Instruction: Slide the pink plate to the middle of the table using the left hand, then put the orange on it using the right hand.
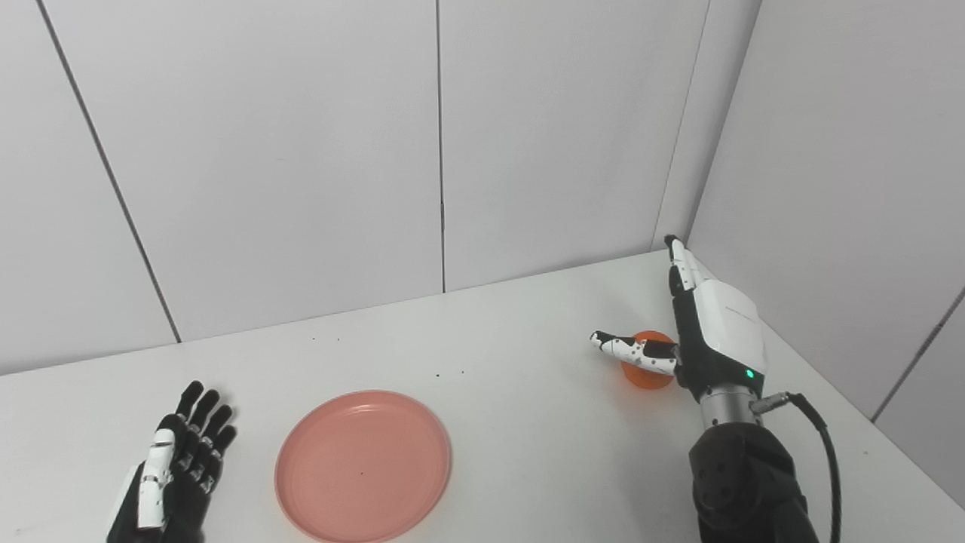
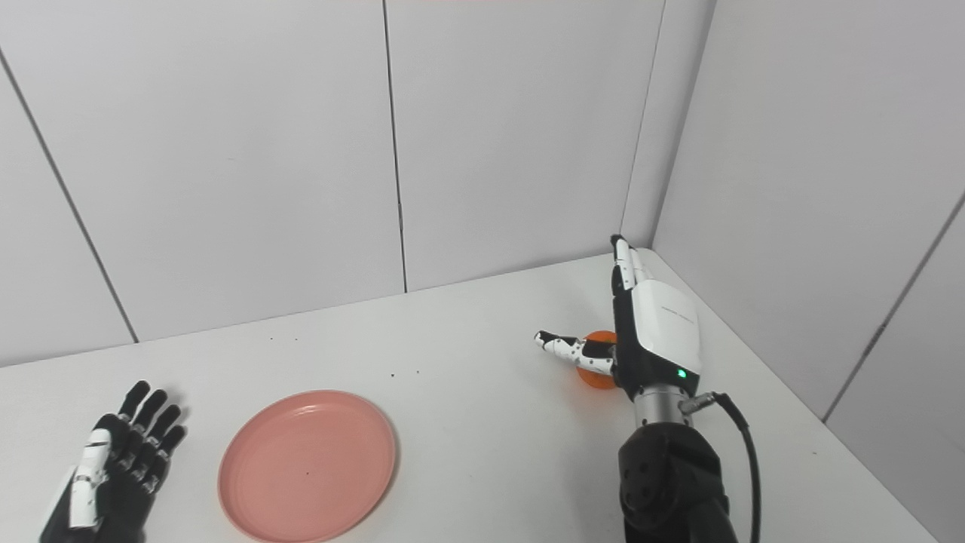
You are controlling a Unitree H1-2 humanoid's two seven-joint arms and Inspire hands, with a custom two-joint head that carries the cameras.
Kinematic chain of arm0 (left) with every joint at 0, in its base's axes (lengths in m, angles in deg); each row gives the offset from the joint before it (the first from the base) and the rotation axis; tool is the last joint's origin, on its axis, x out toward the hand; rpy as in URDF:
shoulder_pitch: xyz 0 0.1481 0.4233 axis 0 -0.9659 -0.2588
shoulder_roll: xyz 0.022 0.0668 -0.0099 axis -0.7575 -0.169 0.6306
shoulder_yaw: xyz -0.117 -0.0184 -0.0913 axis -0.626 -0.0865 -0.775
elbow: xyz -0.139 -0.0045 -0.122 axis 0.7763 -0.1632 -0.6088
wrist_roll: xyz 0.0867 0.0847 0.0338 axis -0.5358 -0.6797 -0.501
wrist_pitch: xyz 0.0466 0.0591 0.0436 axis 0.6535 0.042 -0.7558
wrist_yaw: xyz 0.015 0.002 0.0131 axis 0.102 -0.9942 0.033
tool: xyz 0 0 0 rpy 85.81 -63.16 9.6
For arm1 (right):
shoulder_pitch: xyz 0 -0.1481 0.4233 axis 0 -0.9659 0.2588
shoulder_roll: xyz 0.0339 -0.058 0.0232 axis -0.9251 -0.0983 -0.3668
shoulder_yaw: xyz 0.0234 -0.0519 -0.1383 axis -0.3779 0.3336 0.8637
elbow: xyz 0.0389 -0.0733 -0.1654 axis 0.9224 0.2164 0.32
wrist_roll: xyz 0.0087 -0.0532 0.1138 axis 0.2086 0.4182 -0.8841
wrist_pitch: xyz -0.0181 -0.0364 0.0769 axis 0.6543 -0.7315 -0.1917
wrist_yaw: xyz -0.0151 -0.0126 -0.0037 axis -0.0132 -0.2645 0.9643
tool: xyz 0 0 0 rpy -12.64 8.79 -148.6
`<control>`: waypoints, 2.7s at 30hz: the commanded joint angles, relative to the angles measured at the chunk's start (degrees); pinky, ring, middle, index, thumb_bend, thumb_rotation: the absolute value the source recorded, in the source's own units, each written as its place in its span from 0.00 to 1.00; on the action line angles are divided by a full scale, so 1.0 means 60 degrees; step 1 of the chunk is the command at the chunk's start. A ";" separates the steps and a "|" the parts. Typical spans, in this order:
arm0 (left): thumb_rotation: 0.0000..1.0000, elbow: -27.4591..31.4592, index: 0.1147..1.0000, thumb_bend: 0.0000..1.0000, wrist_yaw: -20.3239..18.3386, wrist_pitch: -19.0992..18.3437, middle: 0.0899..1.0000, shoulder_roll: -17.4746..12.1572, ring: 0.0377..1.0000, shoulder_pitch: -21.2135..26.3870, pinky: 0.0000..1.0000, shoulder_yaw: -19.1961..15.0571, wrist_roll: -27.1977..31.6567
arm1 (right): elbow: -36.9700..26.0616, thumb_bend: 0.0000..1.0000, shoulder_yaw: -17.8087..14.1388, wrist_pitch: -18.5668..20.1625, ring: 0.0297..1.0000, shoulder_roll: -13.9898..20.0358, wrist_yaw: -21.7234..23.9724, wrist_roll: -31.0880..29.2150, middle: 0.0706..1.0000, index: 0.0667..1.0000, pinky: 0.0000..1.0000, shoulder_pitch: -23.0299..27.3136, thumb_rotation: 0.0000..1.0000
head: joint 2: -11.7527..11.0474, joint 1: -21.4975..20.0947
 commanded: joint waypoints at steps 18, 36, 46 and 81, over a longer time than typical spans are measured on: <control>1.00 0.0250 0.98 0.28 0.0246 -0.0620 0.99 -0.0033 0.98 -0.0049 1.00 -0.0098 0.0001 | 0.0951 0.96 -0.0118 -0.0031 0.90 0.0131 -0.0433 -0.0334 0.95 0.97 0.77 0.0389 0.51 | 0.0217 -0.0085; 1.00 0.0304 0.98 0.29 0.0327 -0.0724 0.98 -0.0058 0.97 -0.0018 1.00 -0.0121 -0.0013 | 0.1919 0.96 -0.0244 -0.0042 0.90 0.0545 -0.0975 -0.1110 0.94 0.95 0.77 0.0710 0.43 | 0.0369 -0.0107; 1.00 0.0642 0.98 0.28 0.0414 -0.1110 0.98 -0.0020 0.97 -0.0052 1.00 -0.0133 0.0038 | 0.2351 0.96 -0.0561 -0.0024 0.88 0.0588 -0.0889 -0.1461 0.93 0.96 0.75 0.0808 0.44 | 0.0468 -0.0077; 1.00 0.1013 0.97 0.29 0.0558 -0.1407 0.97 -0.0029 0.96 -0.0096 0.99 -0.0060 -0.0018 | 0.3369 0.98 -0.1228 -0.0020 0.86 0.0312 0.0900 -0.0705 0.92 0.93 0.70 0.1511 0.49 | 0.0680 0.0036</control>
